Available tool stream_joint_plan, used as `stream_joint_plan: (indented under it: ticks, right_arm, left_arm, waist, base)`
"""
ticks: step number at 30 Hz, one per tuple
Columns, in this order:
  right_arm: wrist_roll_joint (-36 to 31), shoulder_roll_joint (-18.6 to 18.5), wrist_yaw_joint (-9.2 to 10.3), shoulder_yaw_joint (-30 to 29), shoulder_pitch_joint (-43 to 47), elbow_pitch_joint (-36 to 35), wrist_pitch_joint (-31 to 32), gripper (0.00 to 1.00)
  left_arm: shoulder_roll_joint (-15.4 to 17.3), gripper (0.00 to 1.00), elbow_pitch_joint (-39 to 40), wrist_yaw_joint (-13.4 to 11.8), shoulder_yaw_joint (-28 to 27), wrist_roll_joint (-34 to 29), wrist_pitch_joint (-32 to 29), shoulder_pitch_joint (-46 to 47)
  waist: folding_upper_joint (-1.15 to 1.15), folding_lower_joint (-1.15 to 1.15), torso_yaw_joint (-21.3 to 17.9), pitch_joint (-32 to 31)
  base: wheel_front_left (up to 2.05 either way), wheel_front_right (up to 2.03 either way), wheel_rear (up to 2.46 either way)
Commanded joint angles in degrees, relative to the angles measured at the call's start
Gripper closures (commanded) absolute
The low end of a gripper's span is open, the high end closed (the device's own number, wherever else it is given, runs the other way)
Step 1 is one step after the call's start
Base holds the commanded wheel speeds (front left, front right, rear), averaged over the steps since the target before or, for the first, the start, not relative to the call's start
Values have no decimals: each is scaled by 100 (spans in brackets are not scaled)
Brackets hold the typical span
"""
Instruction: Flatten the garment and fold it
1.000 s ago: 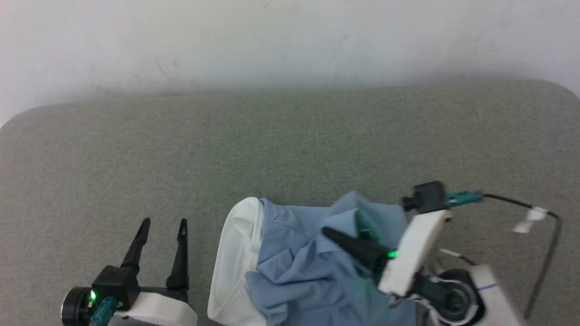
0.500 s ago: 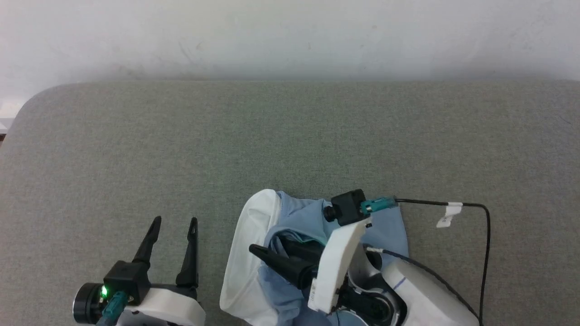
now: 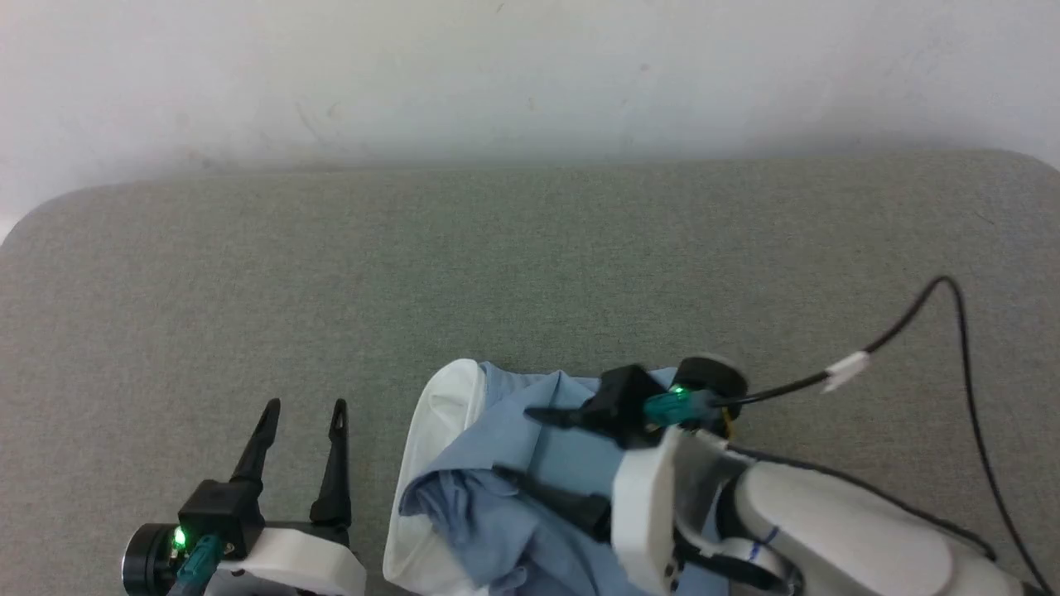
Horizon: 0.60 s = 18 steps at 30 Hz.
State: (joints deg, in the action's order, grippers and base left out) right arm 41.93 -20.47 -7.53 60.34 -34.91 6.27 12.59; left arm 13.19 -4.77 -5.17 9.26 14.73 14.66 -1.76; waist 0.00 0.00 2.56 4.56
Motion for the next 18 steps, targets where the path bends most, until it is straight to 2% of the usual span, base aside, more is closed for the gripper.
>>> stream_joint_plan:
  ticks: [1,5,9,13,18]
  right_arm:
    - [-85,-57,4,-83,-14,-81,-96,0]
    - [-473,-307,4,-942,523,-474,-568,0]
    - [-919,-314,4,-2380,1506,-623,-1006,0]
    - [-1451,4,4,-3914,2483,-884,-1415,0]
    - [-1926,512,4,-5250,3396,-1410,-1499,0]
  left_arm:
    - [1,0,-8,-38,-22,42,23,-39]
    - [-11,0,29,-85,-54,49,26,-76]
    - [-24,0,65,-118,-78,52,28,-99]
    - [-21,0,104,-165,-150,71,30,-156]
    - [-23,0,127,-205,-186,58,32,-206]
  waist:
    - [0,0,-49,-38]
    - [0,0,-156,-47]
    - [0,0,-237,-66]
    - [0,0,-347,-98]
    - [0,0,-439,-111]
  base:
    - [0,0,0]
    - [0,0,0]
    - [0,0,0]
    - [0,0,0]
    - [0,0,0]
